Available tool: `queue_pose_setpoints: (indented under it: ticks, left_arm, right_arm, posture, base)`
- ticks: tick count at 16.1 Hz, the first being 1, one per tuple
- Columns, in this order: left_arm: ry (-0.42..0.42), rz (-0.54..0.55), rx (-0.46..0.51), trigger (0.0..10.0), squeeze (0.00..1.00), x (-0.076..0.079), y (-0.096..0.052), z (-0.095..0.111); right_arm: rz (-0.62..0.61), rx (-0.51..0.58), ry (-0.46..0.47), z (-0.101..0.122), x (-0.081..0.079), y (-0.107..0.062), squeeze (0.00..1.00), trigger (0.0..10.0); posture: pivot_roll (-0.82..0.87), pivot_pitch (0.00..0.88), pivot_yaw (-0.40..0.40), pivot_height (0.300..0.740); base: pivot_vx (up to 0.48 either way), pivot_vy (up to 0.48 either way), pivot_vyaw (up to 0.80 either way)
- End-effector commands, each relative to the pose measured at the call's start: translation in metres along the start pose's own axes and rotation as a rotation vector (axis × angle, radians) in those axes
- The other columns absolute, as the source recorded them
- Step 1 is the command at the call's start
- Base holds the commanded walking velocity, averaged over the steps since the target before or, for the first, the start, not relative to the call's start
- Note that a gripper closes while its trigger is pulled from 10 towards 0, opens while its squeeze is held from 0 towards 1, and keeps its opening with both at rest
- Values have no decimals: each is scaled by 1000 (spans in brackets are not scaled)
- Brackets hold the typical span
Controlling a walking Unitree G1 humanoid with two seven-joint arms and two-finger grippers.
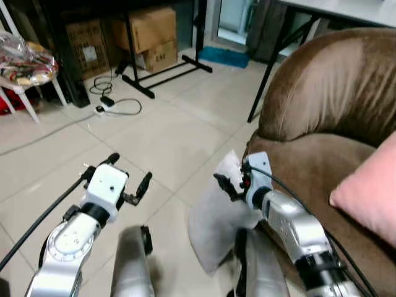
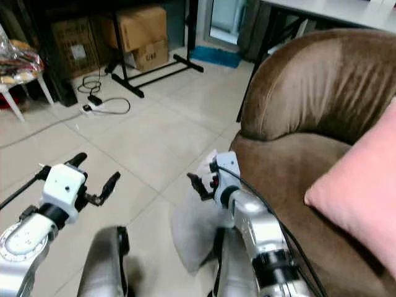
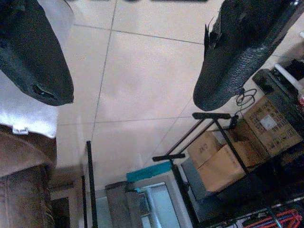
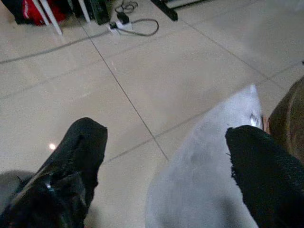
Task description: Move the pillow to the sofa from floor
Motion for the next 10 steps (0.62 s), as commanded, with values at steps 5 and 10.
queue_pose_setpoints:
  ticks: [5,10]
  left_arm:
    - [-3,-136,-62,10000,0,15,-3,-7]
    - [16,-355,-146,10000,0,31,-15,-13]
  right_arm:
    - [-143,-47,-3,1,18,11,1000,10000]
    - [-242,-189,-81,-18,23,32,0,10000]
  posture:
    - [-54,0,-57,480]
    - [-43,0,-61,480]
  base:
    - [0,0,0]
    - [0,0,0]
Point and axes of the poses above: a point about 5 cm out from each wrist's last joint towards the gripper, its own y axis pointing out of the wrist towards the gripper, its own z axis along the axis of the wrist's last joint, x = y × z, the point moved 3 cm from there along y, pointing out of the wrist towards the gripper, and after that the axes turned 12 degrees about -y, right-handed, at the moved point
